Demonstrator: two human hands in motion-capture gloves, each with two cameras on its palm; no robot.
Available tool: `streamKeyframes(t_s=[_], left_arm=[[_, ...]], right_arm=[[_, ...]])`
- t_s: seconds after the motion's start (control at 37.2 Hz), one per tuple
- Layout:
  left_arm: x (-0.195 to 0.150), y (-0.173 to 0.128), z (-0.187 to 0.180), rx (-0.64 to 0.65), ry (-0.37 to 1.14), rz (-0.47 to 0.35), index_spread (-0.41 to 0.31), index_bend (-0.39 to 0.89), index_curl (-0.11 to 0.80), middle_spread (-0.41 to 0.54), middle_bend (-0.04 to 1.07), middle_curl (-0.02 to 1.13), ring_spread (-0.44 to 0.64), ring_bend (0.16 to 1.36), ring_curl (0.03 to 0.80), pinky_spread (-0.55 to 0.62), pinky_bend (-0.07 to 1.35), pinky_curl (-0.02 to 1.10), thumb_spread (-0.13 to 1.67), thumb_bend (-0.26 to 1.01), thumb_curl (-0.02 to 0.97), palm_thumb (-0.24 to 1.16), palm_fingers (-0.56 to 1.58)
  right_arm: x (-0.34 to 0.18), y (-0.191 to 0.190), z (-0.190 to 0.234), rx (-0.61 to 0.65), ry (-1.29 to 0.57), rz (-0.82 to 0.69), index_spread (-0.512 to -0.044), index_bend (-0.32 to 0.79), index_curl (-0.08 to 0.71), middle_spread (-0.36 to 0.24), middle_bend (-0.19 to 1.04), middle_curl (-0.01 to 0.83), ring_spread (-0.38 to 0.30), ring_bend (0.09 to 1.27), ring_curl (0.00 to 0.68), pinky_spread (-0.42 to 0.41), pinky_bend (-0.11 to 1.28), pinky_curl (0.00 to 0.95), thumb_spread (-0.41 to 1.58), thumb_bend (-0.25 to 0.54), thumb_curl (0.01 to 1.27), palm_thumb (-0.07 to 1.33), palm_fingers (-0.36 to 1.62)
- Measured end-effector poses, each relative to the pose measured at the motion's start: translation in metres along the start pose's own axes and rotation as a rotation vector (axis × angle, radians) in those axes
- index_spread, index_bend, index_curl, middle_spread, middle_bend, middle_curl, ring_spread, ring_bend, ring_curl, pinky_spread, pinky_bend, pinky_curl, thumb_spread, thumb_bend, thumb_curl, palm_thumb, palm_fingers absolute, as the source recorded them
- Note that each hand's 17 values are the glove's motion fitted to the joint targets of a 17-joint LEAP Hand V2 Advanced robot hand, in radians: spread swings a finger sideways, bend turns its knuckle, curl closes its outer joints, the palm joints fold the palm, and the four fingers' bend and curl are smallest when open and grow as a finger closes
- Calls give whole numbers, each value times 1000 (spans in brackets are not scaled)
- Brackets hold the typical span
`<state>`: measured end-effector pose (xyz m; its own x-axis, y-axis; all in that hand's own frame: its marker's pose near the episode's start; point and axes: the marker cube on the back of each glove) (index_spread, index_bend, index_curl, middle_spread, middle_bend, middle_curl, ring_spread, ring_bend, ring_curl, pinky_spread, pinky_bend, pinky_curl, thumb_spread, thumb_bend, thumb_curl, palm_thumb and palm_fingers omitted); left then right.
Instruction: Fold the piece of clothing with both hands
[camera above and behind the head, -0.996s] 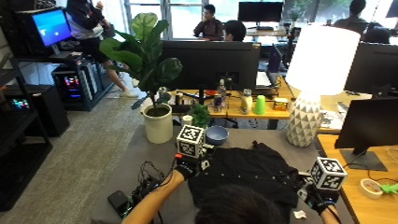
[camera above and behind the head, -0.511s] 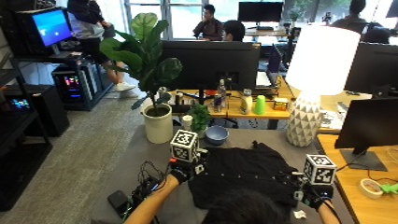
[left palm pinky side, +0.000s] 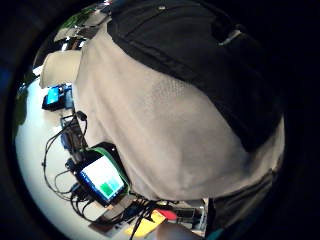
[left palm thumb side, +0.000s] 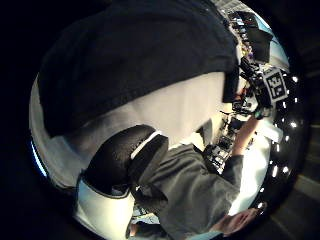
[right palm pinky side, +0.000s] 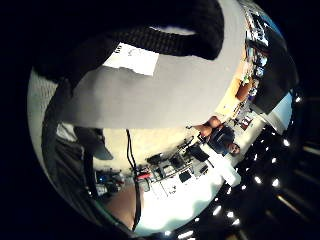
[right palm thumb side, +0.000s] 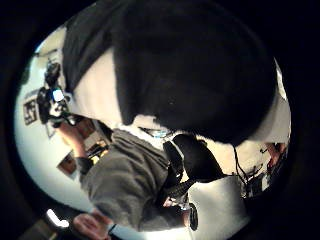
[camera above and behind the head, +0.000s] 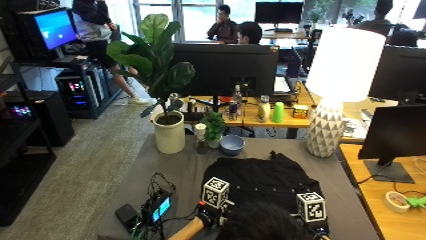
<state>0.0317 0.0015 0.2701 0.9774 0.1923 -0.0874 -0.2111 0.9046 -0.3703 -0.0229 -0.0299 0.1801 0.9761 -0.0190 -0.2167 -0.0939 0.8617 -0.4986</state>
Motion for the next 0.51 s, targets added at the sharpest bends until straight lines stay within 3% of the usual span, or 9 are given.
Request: streamKeyframes(t_s=[0.11, 0.19, 0.3, 0.43, 0.46, 0.51], left_arm=[[-2, -12, 9, 118, 2, -11, -120, 113, 292, 39, 143, 220, 78, 545, 309, 127, 416, 346, 961, -29, 199, 116, 339], [-3, -22, 11, 212, -1, -25, -153, 200, 314, -49, 179, 233, -9, 541, 291, 37, 427, 333, 974, 9, 222, 206, 600], [-4, -34, 12, 276, -31, -28, -198, 304, 362, -125, 165, 246, -95, 496, 284, -63, 401, 327, 1016, 43, 245, 311, 795], [-7, -43, 5, 265, -96, -58, -240, 359, 401, -176, 144, 266, -167, 448, 299, -161, 387, 341, 1093, 78, 263, 416, 907], [-8, -43, 4, 250, -113, -60, -244, 345, 402, -182, 143, 271, -175, 447, 305, -174, 392, 347, 1111, 86, 265, 435, 912], [-11, -40, 2, 235, -144, -59, -247, 312, 403, -192, 136, 276, -192, 450, 316, -198, 400, 357, 1141, 92, 269, 459, 915]], right_arm=[[-3, -20, -4, 240, -27, -83, -400, 128, 94, 20, 135, 237, 151, 486, 307, 256, 954, 428, 1020, 80, 234, 530, 8], [1, -33, -13, 389, -22, -52, -395, 198, 132, -1, 215, 255, 158, 465, 286, 261, 866, 392, 1034, 97, 269, 599, 116], [1, -49, -23, 497, -7, -26, -390, 190, 167, -24, 248, 277, 154, 460, 275, 259, 769, 360, 1043, 96, 298, 652, 208], [0, -69, -36, 597, 10, 5, -385, 182, 201, -54, 281, 303, 105, 506, 292, 237, 639, 325, 1067, 123, 332, 755, 345], [0, -71, -38, 611, 13, 8, -378, 194, 213, -67, 314, 316, 62, 565, 314, 198, 604, 315, 1081, 138, 339, 787, 504], [-1, -73, -41, 635, 16, 9, -369, 181, 215, -80, 316, 321, 24, 590, 312, 160, 568, 297, 1097, 150, 351, 824, 612]])
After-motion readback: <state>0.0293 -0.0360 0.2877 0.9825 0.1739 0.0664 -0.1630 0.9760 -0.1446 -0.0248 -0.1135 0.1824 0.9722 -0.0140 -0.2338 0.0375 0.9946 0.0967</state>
